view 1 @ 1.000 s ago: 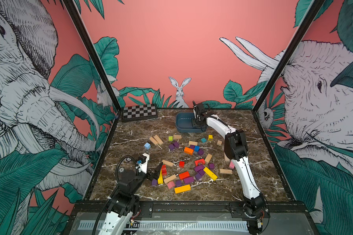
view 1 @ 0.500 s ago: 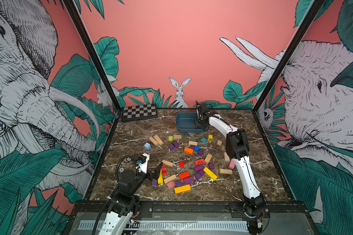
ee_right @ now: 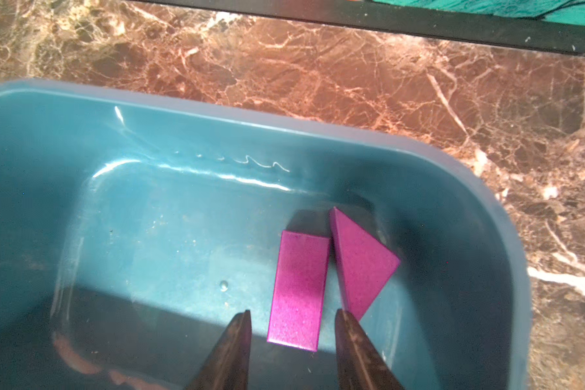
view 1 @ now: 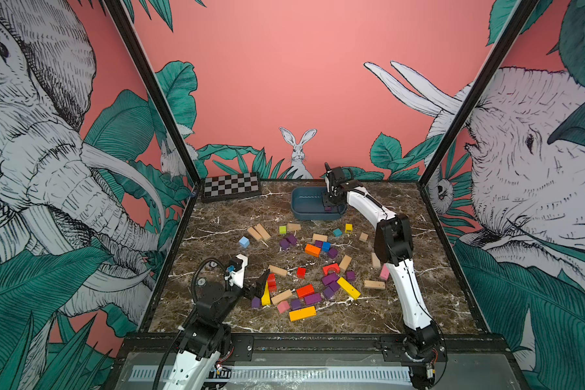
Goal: Pick purple bricks into the storage bin
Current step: Place the building block in the storage box, then pick up the building block from the center of the board.
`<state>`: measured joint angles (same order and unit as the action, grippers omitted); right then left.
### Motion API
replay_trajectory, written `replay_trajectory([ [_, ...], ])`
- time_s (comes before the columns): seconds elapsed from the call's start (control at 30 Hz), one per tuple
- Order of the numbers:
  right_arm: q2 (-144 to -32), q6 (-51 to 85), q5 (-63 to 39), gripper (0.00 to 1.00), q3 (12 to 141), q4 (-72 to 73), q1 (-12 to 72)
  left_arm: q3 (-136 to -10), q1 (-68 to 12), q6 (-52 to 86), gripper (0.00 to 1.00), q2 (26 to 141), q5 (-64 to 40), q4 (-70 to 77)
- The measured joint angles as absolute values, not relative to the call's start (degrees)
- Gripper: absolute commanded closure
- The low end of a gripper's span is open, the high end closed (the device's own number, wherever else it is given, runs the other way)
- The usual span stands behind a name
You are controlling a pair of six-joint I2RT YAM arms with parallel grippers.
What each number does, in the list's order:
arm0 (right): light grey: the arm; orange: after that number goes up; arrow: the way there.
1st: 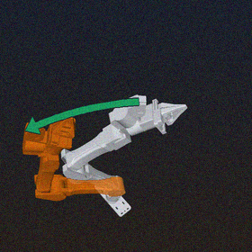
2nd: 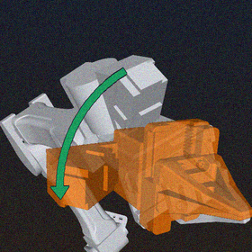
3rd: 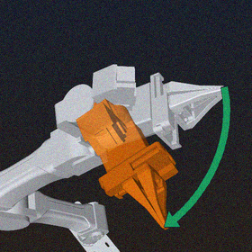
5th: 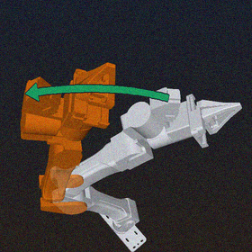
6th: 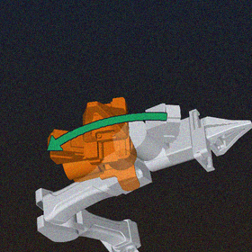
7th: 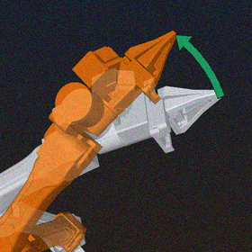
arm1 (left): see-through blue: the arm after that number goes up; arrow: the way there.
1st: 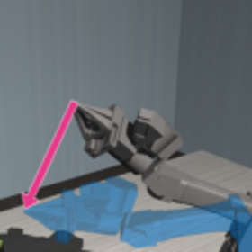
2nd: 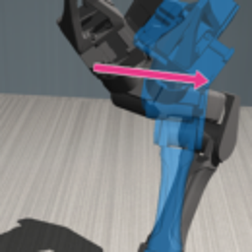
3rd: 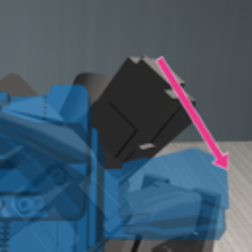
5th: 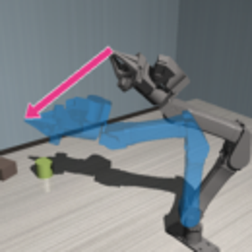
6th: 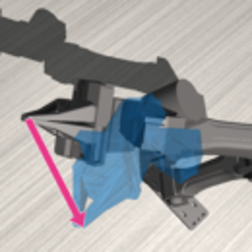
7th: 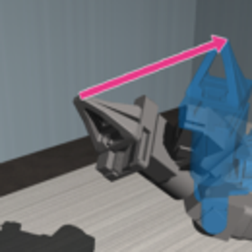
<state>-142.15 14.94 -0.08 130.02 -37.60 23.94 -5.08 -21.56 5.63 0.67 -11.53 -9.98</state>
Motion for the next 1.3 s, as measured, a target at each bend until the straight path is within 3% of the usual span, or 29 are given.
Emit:
replay_trajectory([
  [0.17, -137.2, 14.3, 0.0, 0.56, 125.9, -37.5, 24.0, -5.1, -21.6, 5.6, 0.01, 0.7, -11.5, -10.0],
  [0.43, -118.3, 13.2, 2.0, 0.53, 107.4, -32.3, 25.2, -5.1, -21.6, 5.6, 0.01, 0.7, -11.6, -10.0],
  [0.93, -87.0, 17.7, 3.9, 0.53, 56.9, -22.6, 32.7, -5.1, -21.6, 5.7, 0.01, 0.7, -11.3, -10.0],
  [1.3, -70.8, 24.4, 6.7, 0.52, 34.5, -17.9, 35.3, -5.1, -21.6, 6.0, 0.01, 0.7, -10.9, -10.2],
])
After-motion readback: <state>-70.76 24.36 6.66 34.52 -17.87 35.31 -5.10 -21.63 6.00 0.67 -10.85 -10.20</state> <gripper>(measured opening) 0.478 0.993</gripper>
